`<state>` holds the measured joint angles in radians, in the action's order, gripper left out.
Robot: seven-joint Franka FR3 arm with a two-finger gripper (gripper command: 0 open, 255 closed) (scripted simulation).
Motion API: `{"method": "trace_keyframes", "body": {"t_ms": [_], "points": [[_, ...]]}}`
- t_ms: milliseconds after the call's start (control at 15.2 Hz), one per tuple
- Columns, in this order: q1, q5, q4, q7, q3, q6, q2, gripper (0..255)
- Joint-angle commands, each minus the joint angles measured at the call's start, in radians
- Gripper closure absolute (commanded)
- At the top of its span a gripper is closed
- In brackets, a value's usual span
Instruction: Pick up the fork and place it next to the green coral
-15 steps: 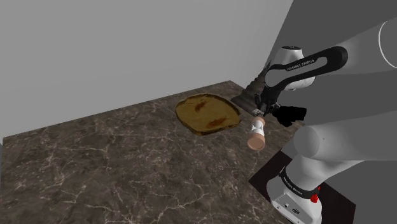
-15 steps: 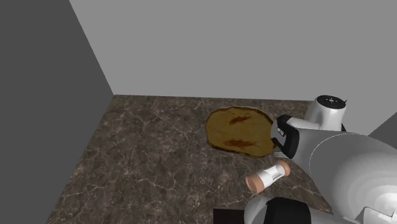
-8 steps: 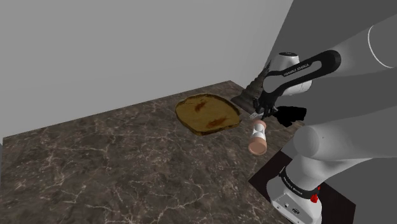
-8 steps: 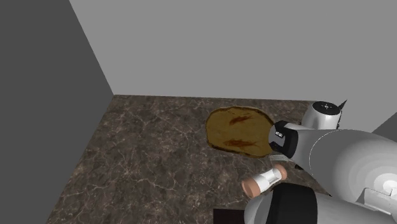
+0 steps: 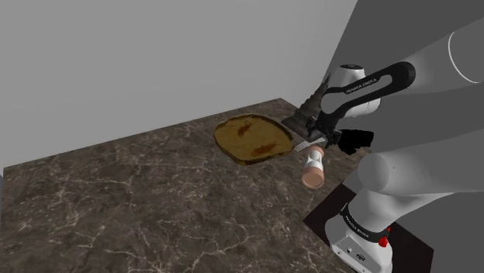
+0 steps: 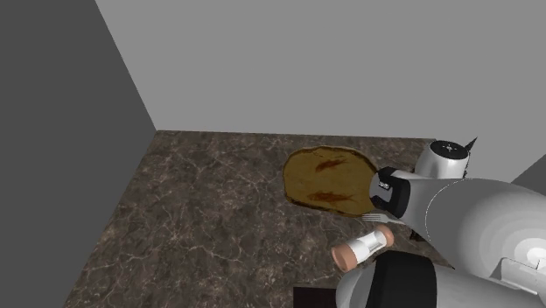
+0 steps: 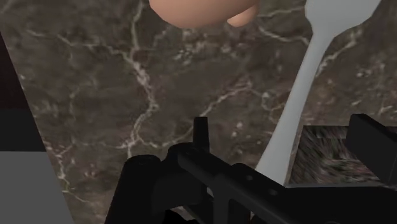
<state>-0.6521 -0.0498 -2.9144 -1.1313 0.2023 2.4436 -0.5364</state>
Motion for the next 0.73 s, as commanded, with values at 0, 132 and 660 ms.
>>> {"method": "trace_keyframes", "body": {"t_ms": [0, 132, 660], "points": [[0.000, 0.000, 0.000, 0.000, 0.000, 0.000, 0.000, 0], [0.010, 0.009, 0.016, 0.003, -0.002, -0.051, -0.034, 0], [0.030, 0.025, 0.063, 0.014, -0.011, -0.184, -0.120, 0]]}}
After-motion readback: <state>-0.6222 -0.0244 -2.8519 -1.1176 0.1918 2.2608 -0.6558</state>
